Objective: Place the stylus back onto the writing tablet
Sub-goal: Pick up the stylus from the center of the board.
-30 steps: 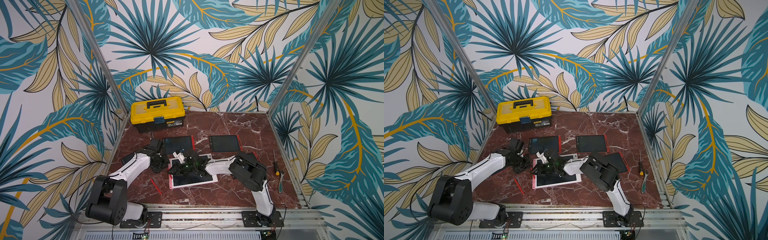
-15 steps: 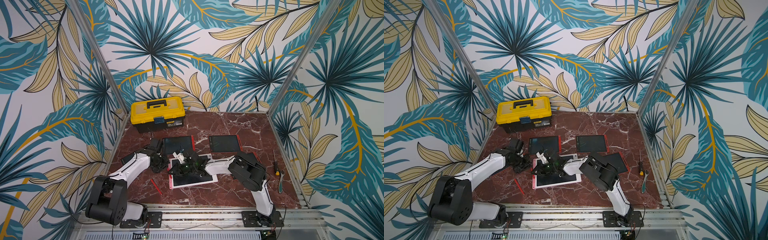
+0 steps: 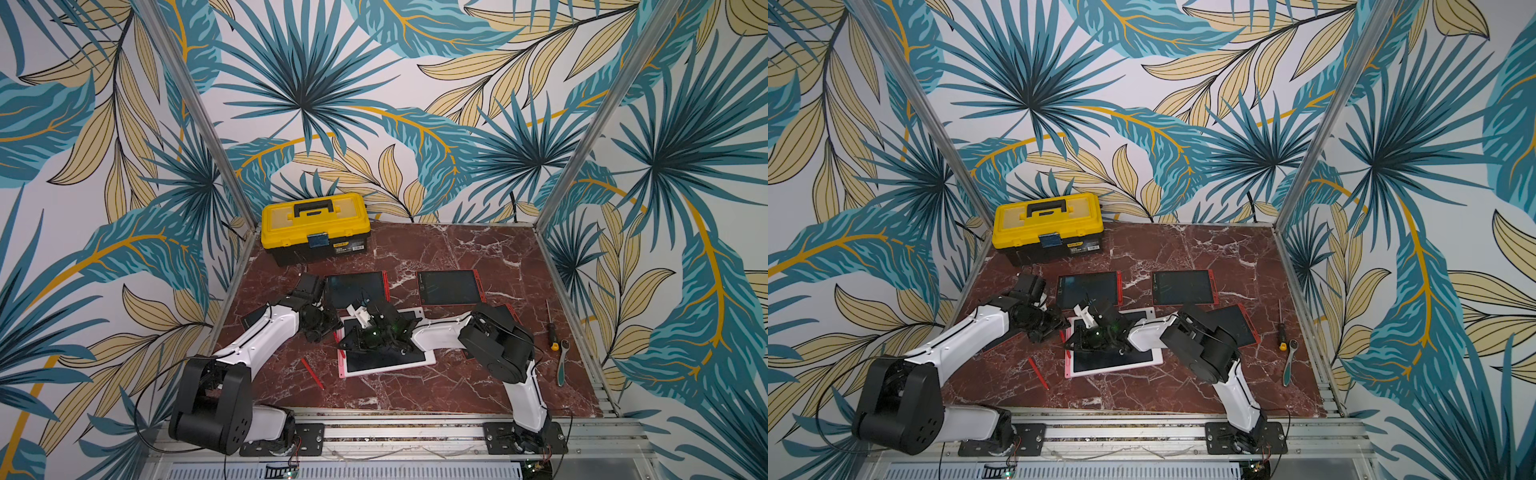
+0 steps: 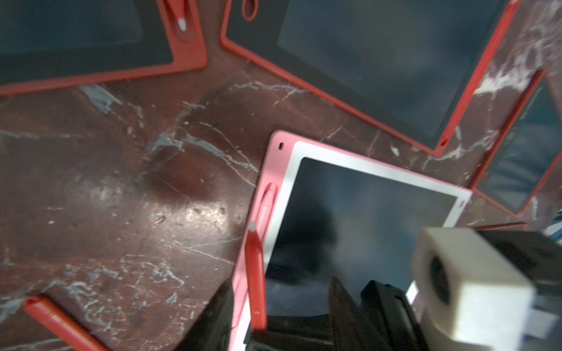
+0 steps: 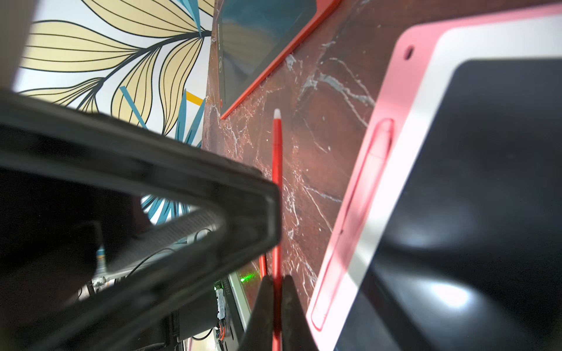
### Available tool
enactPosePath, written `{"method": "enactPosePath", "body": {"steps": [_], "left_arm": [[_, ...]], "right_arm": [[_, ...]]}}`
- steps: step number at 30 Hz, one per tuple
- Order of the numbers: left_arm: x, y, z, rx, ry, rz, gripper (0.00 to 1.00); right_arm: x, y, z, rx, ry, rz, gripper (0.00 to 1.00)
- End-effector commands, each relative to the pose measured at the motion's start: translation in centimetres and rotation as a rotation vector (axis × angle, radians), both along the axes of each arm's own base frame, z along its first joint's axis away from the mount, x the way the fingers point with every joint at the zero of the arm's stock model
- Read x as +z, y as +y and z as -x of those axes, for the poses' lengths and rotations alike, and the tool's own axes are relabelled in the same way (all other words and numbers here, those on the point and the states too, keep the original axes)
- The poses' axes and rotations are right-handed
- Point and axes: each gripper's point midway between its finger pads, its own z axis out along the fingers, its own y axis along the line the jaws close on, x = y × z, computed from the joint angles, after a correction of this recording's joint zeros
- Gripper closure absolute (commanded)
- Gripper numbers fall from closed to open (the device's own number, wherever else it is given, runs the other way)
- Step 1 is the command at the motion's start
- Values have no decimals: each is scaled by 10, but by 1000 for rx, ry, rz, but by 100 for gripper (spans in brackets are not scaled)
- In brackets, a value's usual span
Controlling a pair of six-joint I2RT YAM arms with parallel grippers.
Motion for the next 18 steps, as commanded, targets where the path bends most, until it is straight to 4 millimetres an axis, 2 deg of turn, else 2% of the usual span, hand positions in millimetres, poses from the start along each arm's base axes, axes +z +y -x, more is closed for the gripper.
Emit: {"method": "enactPosePath", "body": {"steps": [1,4,9,10,14,18], "left_arm": [[42,-11,-23,-36,-142,66,34],[63,-22,-32,-81,-213,116,18],[90,-45,-44,-168,-341,240,7],[94,-50,-45,-190,-368,257,0],[111,-67,-47,-264,-476,318,0],[129,-85,-46,-318,-593,400,0]], "right_arm": [[14,-15,-4,-44,-25,4,98],[20,-36,-10,-98,-15,-18,98],[27,-72,-14,-153,-37,23,98],[28,-80,-16,-171,-33,27,98],[43,-117,-31,-261,-11,-26,99],[61,-145,-35,-294,-30,-31,99]]}}
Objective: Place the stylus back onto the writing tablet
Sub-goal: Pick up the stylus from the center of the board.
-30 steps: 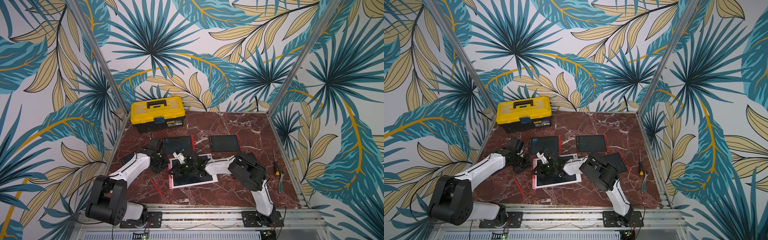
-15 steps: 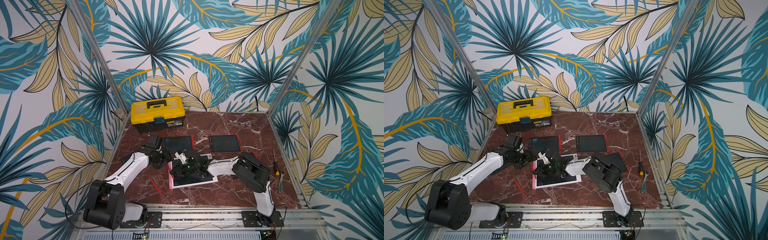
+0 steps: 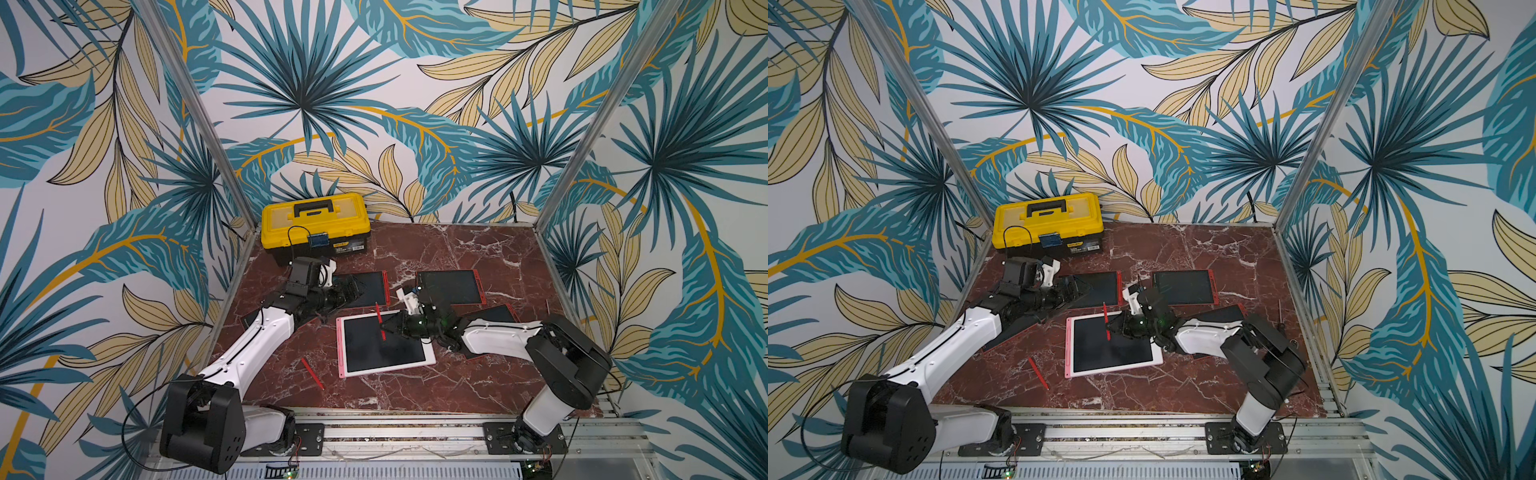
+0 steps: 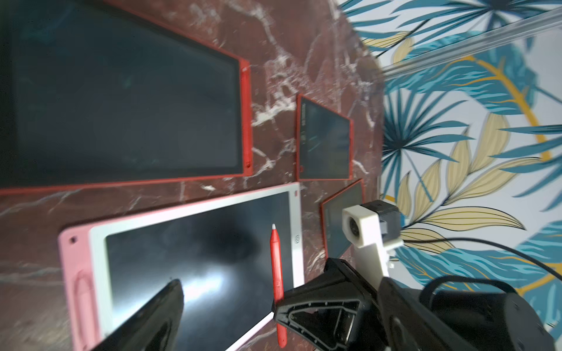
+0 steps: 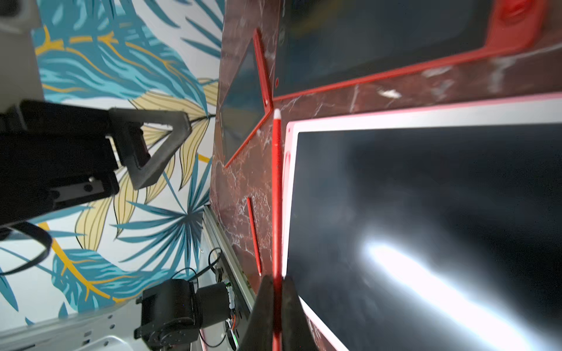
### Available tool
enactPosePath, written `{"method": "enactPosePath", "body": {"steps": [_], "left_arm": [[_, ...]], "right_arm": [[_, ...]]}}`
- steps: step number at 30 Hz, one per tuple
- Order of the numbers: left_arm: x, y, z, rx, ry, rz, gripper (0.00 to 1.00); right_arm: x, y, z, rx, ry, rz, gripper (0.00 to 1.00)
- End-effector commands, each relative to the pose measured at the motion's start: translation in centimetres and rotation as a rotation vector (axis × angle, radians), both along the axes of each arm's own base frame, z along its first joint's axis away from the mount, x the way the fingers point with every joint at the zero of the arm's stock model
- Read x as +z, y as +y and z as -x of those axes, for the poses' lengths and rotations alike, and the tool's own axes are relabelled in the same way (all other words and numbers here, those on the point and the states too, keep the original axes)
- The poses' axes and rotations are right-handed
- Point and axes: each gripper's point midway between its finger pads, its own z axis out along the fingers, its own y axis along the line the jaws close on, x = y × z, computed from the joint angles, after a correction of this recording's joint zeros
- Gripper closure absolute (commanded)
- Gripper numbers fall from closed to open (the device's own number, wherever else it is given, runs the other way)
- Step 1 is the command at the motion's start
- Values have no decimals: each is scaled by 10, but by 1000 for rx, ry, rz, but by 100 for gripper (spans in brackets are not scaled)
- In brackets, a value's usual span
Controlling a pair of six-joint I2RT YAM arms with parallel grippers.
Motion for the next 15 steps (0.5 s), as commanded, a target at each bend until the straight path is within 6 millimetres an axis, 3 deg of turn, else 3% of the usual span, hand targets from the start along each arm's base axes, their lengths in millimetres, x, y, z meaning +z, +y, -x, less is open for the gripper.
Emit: {"method": "enactPosePath", "body": {"steps": [1,10,15], "left_arm": [[29,-24,1,-95,-176,93,2],[49,-61,0,-207,-266,240,16],[64,-75,1,-258,-305,308,28]], "right_arm": [[15,-17,4,-3,-15,-13,99],[78,-37,10,1,-88,-168,99],[99,-39,16,26,-102,-255,99]]}}
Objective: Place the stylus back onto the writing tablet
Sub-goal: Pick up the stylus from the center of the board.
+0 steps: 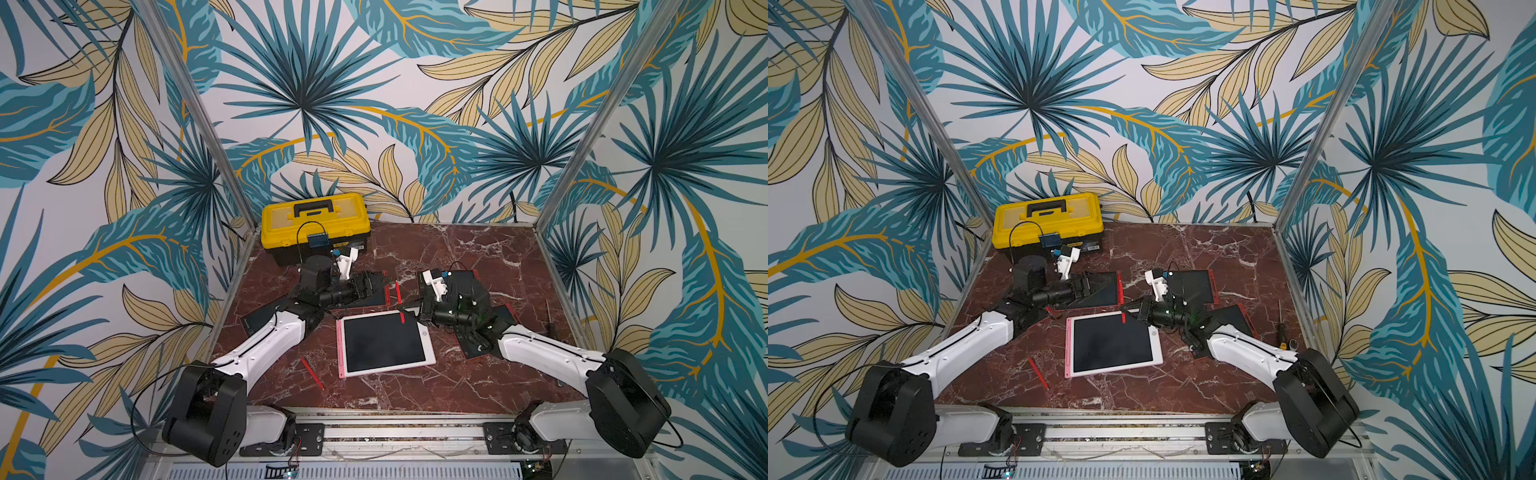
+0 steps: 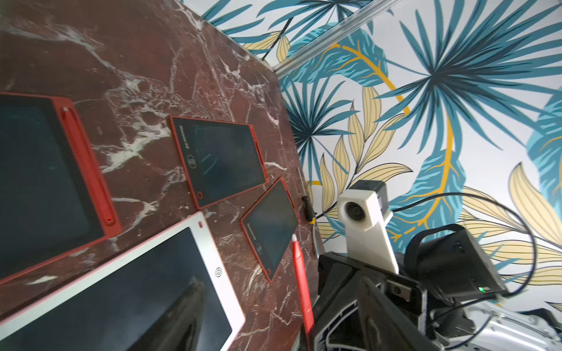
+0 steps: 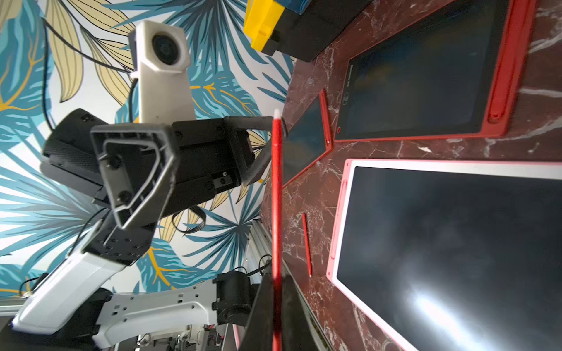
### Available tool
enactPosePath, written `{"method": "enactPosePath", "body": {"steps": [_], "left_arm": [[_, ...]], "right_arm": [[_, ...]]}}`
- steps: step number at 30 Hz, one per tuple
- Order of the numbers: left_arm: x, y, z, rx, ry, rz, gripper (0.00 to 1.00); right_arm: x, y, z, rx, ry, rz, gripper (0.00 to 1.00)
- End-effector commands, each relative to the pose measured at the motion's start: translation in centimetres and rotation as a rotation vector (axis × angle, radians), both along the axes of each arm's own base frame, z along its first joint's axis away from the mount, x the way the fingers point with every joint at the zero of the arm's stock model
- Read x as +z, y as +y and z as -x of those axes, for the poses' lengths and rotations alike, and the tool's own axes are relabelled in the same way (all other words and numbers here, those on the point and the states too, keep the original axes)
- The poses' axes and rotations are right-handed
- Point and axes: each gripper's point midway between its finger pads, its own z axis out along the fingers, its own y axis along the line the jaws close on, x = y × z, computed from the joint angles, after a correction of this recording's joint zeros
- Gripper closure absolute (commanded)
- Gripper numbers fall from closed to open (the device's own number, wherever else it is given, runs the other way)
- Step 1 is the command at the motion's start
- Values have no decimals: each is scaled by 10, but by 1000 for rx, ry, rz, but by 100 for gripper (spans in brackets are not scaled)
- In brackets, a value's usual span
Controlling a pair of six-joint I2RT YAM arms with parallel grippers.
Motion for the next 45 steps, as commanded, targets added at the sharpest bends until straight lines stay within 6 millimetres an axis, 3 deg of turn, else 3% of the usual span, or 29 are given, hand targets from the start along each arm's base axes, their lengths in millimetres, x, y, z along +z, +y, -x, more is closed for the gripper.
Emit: {"method": "enactPosePath", "body": {"steps": [1,6,19,24,45], "left_arm": [[19,-12,6,-67,-64,93,31],[26,-19,11,-117,-77,148,41],[24,-30,21,-204,5,202,48],[20,-35,24,-246,46,210,50],[18,-35,23,-240,50,208,93]], "right_arm": [[9,-1,11,39,9,-64,99],[22,-5,16,57,-10,-110,99],[41,-1,20,101,-44,-171,99],[40,2,18,113,-37,-187,98],[14,1,17,95,-3,-208,98]]}}
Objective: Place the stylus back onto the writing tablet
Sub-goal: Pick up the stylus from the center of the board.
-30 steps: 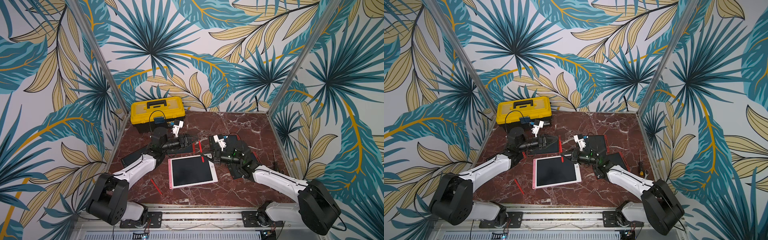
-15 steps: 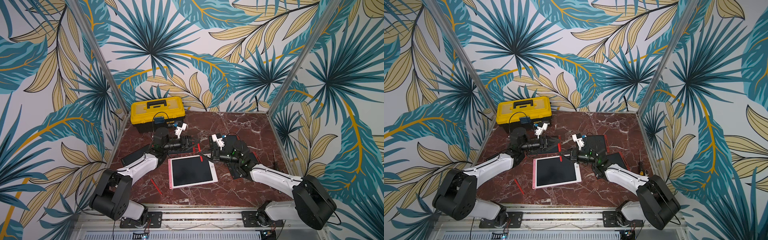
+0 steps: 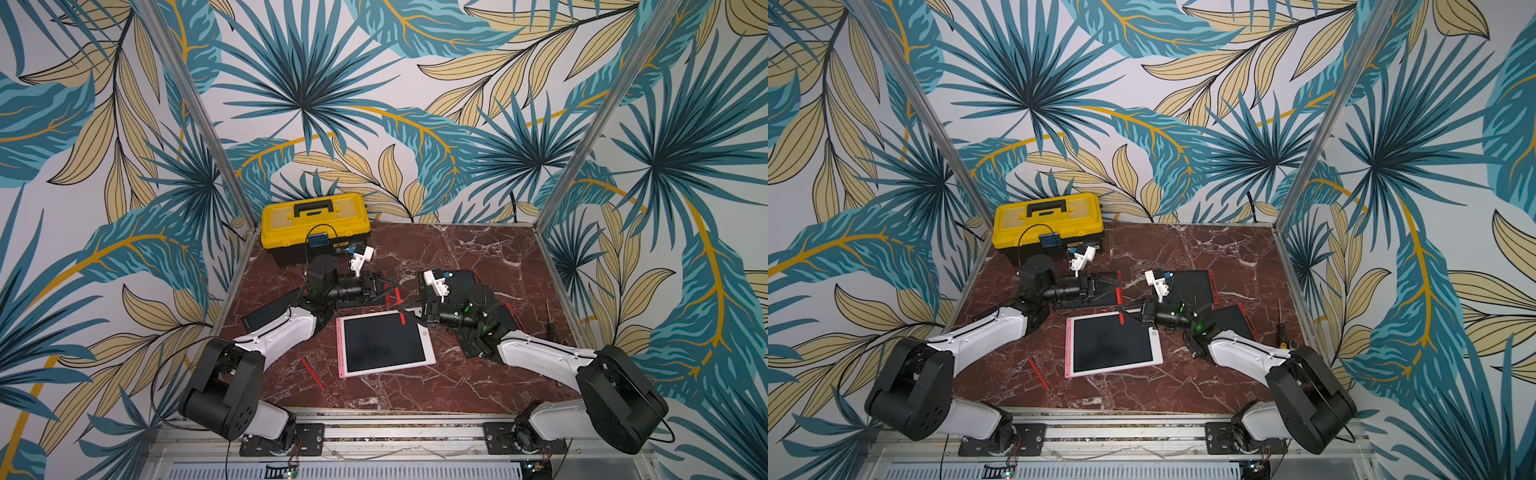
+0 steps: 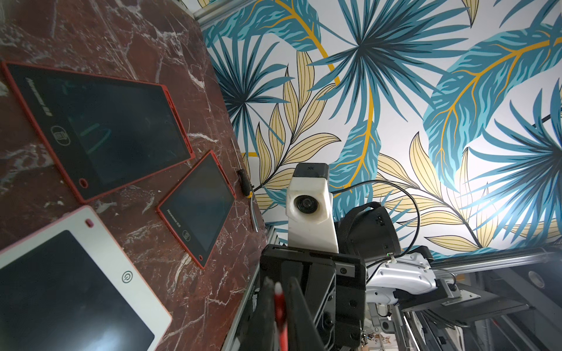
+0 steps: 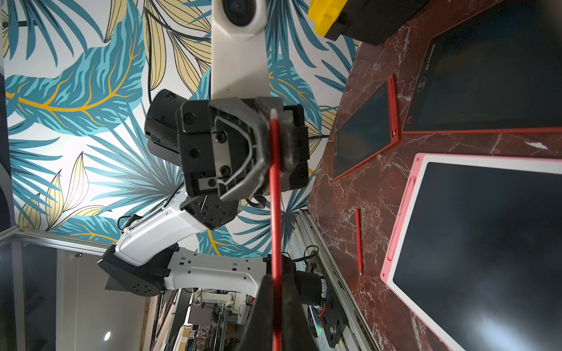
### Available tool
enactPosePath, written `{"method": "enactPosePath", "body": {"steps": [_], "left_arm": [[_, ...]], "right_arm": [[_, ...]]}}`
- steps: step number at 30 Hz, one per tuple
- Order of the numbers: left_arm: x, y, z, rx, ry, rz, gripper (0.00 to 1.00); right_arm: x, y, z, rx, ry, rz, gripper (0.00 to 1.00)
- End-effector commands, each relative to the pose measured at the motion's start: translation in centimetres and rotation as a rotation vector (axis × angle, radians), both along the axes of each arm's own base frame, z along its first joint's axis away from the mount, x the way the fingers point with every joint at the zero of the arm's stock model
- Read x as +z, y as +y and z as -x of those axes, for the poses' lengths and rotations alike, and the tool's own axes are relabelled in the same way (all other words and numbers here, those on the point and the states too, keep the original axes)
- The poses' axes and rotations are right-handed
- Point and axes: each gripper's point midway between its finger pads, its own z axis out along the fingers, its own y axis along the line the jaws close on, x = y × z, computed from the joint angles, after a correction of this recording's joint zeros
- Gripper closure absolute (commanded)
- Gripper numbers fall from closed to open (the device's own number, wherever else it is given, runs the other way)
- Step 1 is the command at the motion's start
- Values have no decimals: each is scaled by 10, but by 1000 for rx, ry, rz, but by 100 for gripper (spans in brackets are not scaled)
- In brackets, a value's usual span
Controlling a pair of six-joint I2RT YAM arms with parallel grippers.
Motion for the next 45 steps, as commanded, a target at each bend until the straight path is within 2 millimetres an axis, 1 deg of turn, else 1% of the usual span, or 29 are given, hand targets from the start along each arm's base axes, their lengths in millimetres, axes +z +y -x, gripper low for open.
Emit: {"method": "enactPosePath", "body": {"steps": [1,3,5,6,8,10,13,15,18,20,23,27,30,34,38,40,45], "left_arm": [[-1,-1,5,-17,-24,4,94],[-1,0,6,-20,-19,5,96],[1,0,8,-23,-21,8,96],[2,-1,8,-23,-18,10,97],[2,1,8,-14,-11,12,97],[1,2,6,1,-4,11,97],[-9,5,-1,28,26,-1,97],[-16,7,-6,37,43,-8,97],[-20,8,-11,38,55,-12,97],[-23,9,-15,40,71,-11,98],[-24,8,-18,39,64,-14,98],[-18,8,-20,45,45,-11,100],[-12,6,-20,58,32,-7,100],[-8,6,-17,81,15,-8,100],[-10,5,-17,91,14,-11,100],[-12,4,-16,92,16,-15,100],[-11,-2,-13,90,2,-19,100]], "right_arm": [[-11,-2,1,-1,25,-5,98],[-10,-2,2,1,22,-19,96],[-10,-2,2,-1,23,-26,91],[-10,-3,2,-6,20,-29,86],[-11,-4,2,-14,20,-31,83],[-9,-5,3,-14,8,-34,75],[-10,-8,4,-29,6,-14,70],[-15,-12,5,-53,9,21,69],[-19,-22,8,-91,4,93,68],[-24,-30,10,-121,5,184,68],[-27,-46,13,-174,-6,328,68],[-20,-66,13,-230,-17,481,68],[-15,-75,11,-247,-25,593,69],[-3,-79,3,-249,-63,740,71],[4,-77,-3,-243,-110,880,73],[3,-74,-4,-231,-109,907,73],[4,-56,-3,-191,-146,972,73]]}}
